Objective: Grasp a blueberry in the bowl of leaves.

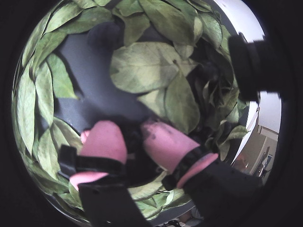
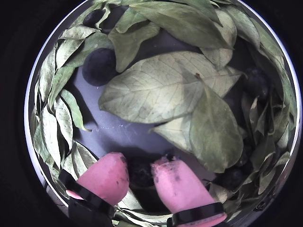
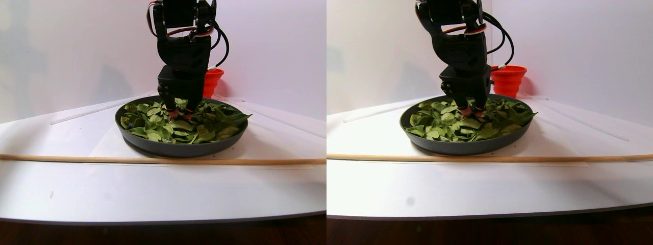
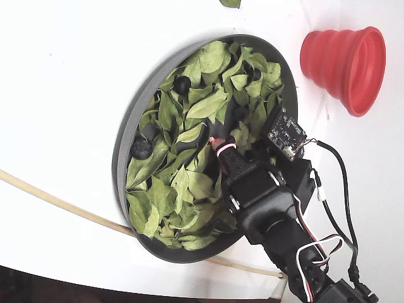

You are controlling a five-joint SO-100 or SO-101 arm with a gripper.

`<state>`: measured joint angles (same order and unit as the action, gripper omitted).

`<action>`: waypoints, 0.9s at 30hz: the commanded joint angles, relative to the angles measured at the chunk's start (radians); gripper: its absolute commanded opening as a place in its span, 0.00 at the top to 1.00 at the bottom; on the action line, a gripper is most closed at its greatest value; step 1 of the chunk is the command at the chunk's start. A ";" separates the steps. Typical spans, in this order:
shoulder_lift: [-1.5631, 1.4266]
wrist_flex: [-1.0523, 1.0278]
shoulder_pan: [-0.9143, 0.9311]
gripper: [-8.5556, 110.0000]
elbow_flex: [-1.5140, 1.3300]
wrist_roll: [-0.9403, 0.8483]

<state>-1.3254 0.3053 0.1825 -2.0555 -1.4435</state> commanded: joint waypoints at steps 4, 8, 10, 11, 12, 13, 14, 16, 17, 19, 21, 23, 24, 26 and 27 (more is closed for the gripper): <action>-0.092 -0.005 0.023 0.85 0.011 -0.015; -0.110 -0.005 0.026 0.85 0.014 -0.025; -0.120 -0.006 0.028 0.85 0.017 -0.026; -0.123 -0.008 0.029 0.85 0.018 -0.028; -0.126 -0.011 0.029 0.85 0.020 -0.031; -0.130 -0.011 0.031 0.85 0.021 -0.031; -0.133 -0.015 0.031 0.85 0.023 -0.031; -0.143 -0.021 0.031 0.85 0.026 -0.032; -0.147 -0.023 0.031 0.85 0.026 -0.032; -0.161 -0.028 0.031 0.85 0.026 -0.034; -0.173 -0.040 0.031 0.85 0.031 -0.034; -0.181 -0.044 0.031 0.85 0.034 -0.034; -0.184 -0.048 0.031 0.85 0.035 -0.037; -0.190 -0.049 0.034 0.85 0.038 -0.040; -0.192 -0.051 0.034 0.85 0.041 -0.041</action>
<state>-1.4067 0.2562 0.1917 -2.0571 -1.4726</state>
